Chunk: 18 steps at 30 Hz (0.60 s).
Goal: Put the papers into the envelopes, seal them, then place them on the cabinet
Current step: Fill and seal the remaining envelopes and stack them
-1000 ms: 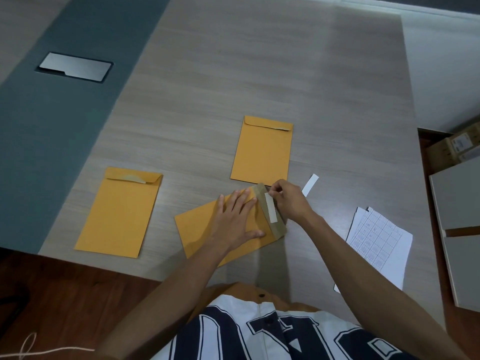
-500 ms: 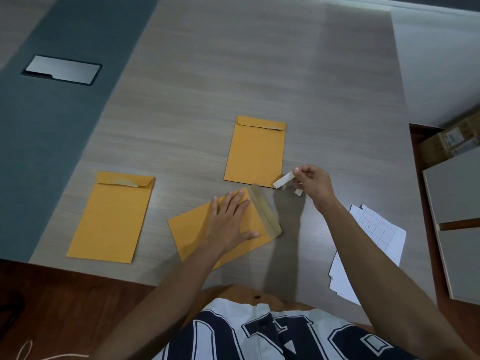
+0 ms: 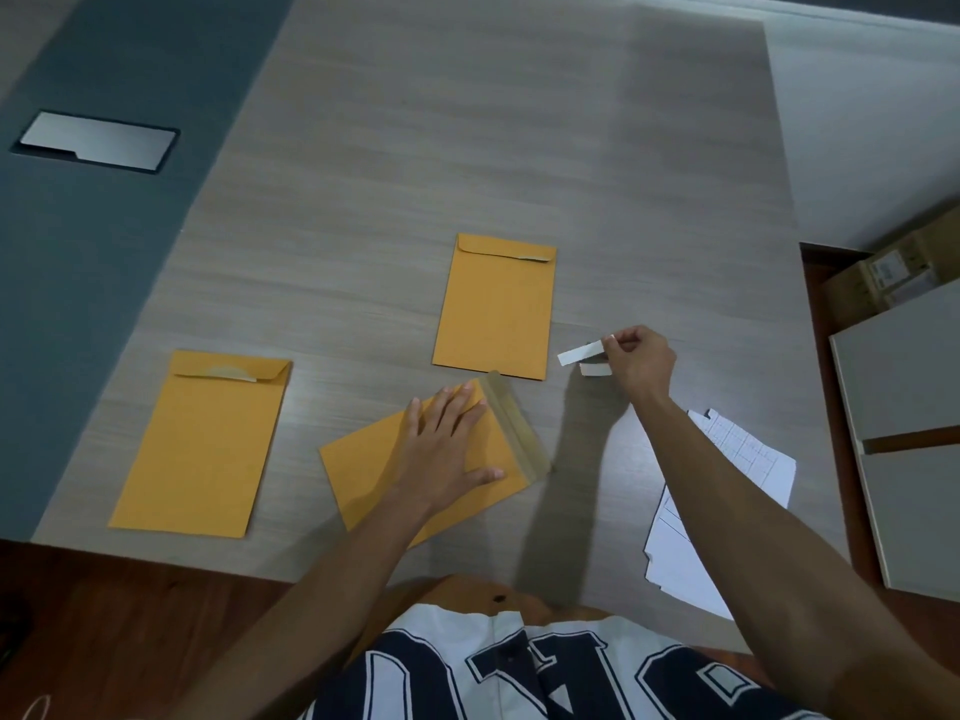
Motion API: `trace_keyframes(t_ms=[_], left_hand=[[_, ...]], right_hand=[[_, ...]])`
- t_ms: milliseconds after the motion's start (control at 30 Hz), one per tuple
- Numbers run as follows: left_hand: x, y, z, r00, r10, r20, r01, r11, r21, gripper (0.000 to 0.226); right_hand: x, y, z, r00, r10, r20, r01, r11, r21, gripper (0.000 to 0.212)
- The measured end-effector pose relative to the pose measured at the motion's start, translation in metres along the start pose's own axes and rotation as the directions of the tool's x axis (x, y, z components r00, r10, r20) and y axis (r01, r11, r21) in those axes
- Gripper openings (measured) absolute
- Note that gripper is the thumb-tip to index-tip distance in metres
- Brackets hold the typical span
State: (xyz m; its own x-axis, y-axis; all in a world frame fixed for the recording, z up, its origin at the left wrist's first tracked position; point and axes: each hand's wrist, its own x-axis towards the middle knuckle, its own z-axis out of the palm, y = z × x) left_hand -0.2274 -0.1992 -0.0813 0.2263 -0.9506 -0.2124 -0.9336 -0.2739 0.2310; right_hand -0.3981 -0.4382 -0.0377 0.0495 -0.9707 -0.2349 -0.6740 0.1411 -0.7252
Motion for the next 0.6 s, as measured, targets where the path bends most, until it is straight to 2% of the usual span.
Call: trace_keyframes(t_ms=[200, 433, 600], left_hand=[[-0.001, -0.001, 0.001, 1.0, 0.003, -0.007, -0.003, 1.0, 0.024, 0.096], [0.0, -0.001, 0.002, 1.0, 0.009, -0.029, -0.009, 1.0, 0.023, 0.096], [0.001, -0.001, 0.003, 1.0, 0.005, -0.024, -0.004, 0.999, 0.04, 0.097]], right_hand=[[0.003, 0.006, -0.006, 0.999, 0.005, -0.053, -0.006, 1.0, -0.024, 0.014], [0.012, 0.006, -0.014, 0.986, 0.147, -0.08, -0.155, 0.984, -0.092, 0.018], [0.013, 0.009, -0.016, 0.979, 0.186, -0.087, -0.195, 0.976, -0.099, 0.022]])
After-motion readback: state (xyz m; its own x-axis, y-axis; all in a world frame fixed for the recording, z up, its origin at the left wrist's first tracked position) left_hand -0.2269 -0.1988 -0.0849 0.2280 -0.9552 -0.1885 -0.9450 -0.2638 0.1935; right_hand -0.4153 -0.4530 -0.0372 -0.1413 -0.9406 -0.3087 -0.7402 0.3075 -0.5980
